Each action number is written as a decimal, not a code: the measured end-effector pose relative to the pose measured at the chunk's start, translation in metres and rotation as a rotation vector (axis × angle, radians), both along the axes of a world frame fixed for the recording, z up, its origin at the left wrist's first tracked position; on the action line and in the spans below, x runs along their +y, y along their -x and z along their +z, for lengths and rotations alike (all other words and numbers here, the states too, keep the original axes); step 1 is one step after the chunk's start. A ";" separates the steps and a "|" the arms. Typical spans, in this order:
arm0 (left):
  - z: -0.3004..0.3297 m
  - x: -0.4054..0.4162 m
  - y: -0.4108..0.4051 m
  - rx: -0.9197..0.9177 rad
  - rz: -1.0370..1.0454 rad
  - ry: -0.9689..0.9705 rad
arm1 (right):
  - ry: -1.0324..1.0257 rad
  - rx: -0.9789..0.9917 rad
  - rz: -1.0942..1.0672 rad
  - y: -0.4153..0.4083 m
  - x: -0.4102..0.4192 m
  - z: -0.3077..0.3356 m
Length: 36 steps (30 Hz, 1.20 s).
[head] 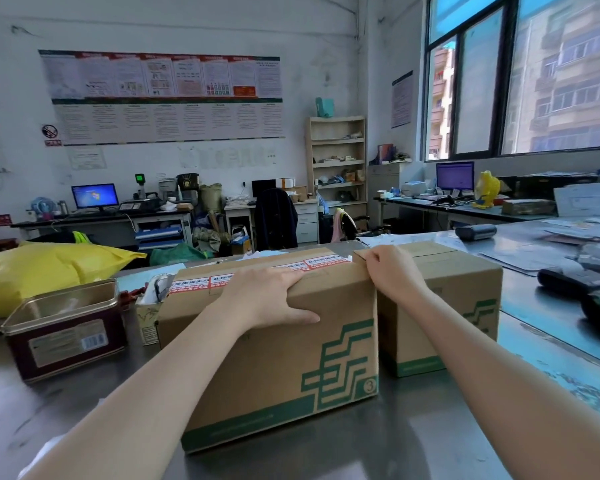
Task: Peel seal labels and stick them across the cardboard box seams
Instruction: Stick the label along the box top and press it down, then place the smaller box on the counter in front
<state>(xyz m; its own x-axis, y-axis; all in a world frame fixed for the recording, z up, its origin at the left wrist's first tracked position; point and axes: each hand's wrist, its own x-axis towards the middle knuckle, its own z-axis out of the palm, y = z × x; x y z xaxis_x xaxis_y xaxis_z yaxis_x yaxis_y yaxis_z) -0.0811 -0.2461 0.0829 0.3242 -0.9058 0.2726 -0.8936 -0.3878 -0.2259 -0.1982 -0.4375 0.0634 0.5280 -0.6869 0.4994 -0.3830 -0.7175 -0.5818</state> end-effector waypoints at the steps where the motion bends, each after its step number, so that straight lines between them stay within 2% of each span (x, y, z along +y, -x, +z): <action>1: 0.000 -0.002 -0.003 0.000 0.009 0.003 | 0.032 0.063 0.014 0.005 -0.003 -0.005; 3: 0.000 -0.008 -0.008 0.011 0.022 0.012 | 0.154 0.311 -0.039 0.018 -0.010 -0.017; 5: 0.000 -0.013 -0.012 0.014 0.037 0.025 | 0.301 0.404 -0.122 0.027 -0.015 -0.031; 8: -0.001 -0.020 -0.015 0.005 0.044 0.053 | 0.395 0.235 -0.195 0.034 -0.012 -0.045; 13: -0.005 -0.018 -0.002 0.026 0.107 0.101 | 0.436 0.134 -0.214 0.048 -0.004 -0.053; 15: -0.014 -0.019 0.012 0.040 0.058 0.203 | 0.451 0.097 -0.209 0.057 0.002 -0.055; 16: -0.021 -0.021 0.023 0.051 -0.035 0.295 | 0.456 0.072 -0.205 0.062 0.005 -0.057; 17: -0.030 -0.025 0.035 0.099 -0.143 0.396 | 0.457 0.042 -0.203 0.068 0.008 -0.059; 19: -0.046 -0.040 0.067 0.307 -0.288 0.543 | 0.451 -0.015 -0.200 0.079 0.012 -0.063; 23: -0.057 -0.092 0.104 0.928 -0.180 0.500 | 0.471 -0.034 -0.195 0.093 0.017 -0.068; 25: -0.054 -0.115 0.111 1.198 -0.148 0.558 | 0.459 -0.034 -0.120 0.103 0.015 -0.068; 27: -0.052 -0.128 0.112 1.320 -0.134 0.604 | 0.406 -0.016 -0.004 0.115 0.007 -0.065; 29: -0.051 -0.137 0.111 1.411 -0.120 0.626 | 0.319 -0.064 0.017 0.129 -0.006 -0.062; 31: -0.047 -0.145 0.109 1.513 -0.106 0.638 | 0.220 -0.198 -0.118 0.142 -0.023 -0.059; 33: -0.044 -0.145 0.108 1.559 -0.084 0.637 | 0.135 -0.241 -0.291 0.149 -0.040 -0.060; 36: -0.047 -0.142 0.107 1.561 -0.085 0.638 | -0.222 -0.344 -0.286 0.152 -0.059 -0.058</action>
